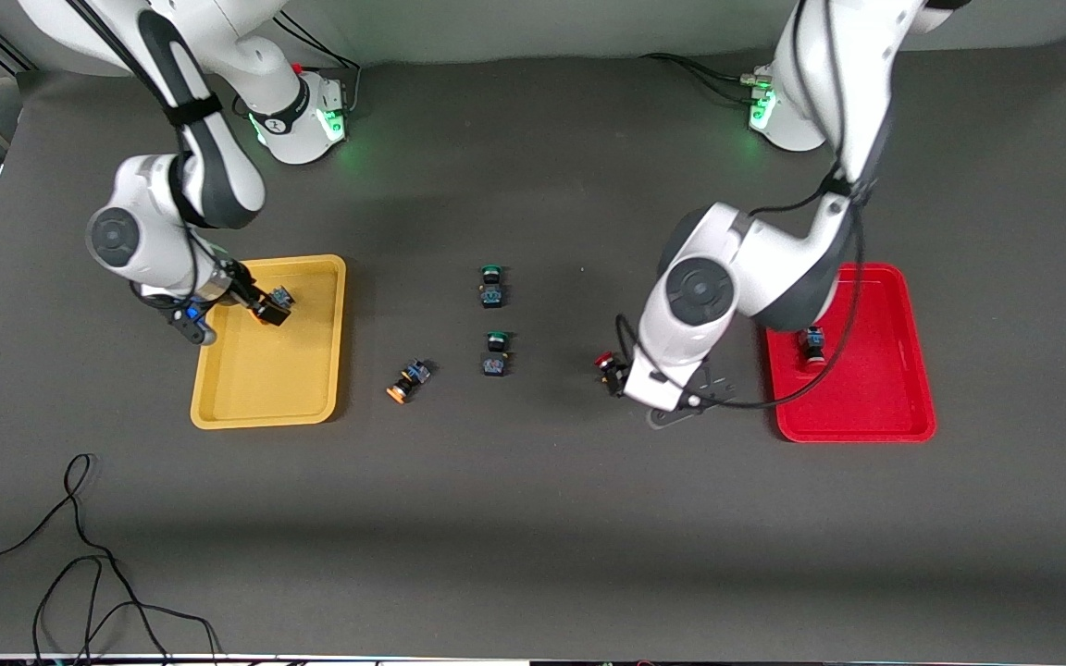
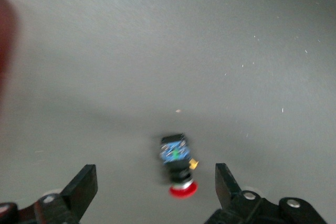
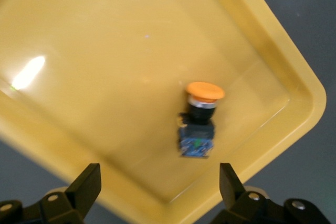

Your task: Place red and yellow buttons in trays

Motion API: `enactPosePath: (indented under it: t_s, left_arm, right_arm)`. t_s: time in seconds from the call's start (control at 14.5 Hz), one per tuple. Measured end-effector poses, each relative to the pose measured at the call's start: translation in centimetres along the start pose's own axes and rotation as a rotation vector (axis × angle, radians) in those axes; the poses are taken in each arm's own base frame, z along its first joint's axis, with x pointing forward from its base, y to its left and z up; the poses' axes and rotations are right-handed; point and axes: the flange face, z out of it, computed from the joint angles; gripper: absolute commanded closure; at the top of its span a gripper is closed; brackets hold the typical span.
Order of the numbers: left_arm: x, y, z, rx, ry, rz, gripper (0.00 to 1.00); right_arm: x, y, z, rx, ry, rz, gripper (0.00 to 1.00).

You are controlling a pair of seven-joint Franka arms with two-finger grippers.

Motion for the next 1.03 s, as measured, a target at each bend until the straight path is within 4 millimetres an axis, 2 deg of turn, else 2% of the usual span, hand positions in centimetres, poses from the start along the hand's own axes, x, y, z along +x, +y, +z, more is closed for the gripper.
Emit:
enactPosePath:
  t_s: [0.21, 0.34, 0.48, 0.55, 0.62, 0.76, 0.83, 0.89, 1.03]
  left_arm:
    - [0.4, 0.4, 5.8, -0.008, 0.002, -0.069, 0.0]
    - [-0.1, 0.9, 8.4, -0.009, 0.001, -0.103, 0.0]
    - [-1.2, 1.4, 10.1, -0.003, -0.004, -0.118, 0.03]
    - [-1.6, 1.6, 10.5, 0.003, -0.007, -0.128, 0.13]
    - [-1.9, 1.7, 10.8, 0.006, -0.009, -0.137, 0.32]
    - [-2.3, 1.8, 11.1, 0.013, -0.013, -0.148, 0.68]
    - [-2.3, 1.8, 11.2, 0.015, -0.014, -0.149, 0.81]
    - [-2.3, 1.8, 11.3, 0.017, -0.014, -0.149, 0.88]
    - [-2.3, 1.7, 11.2, 0.034, -0.022, -0.149, 0.89]
  right_arm:
    - [0.2, -3.4, -5.9, 0.04, 0.023, -0.038, 0.0]
    - [-1.4, -6.9, -8.8, 0.057, 0.048, -0.049, 0.0]
    - [-3.7, -10.9, -11.4, 0.064, 0.075, -0.052, 0.0]
    - [-4.8, -12.9, -12.4, 0.074, 0.086, -0.049, 0.0]
    - [-5.6, -14.7, -13.1, 0.085, 0.094, -0.051, 0.0]
    - [-7.0, -18.0, -13.2, 0.083, 0.116, -0.069, 0.0]
    - [-7.3, -19.3, -12.6, 0.073, 0.125, -0.074, 0.0]
    - [-7.5, -20.4, -11.6, 0.063, 0.123, -0.073, 0.0]
    - [-7.5, -22.5, -8.7, 0.037, 0.116, -0.066, 0.0]
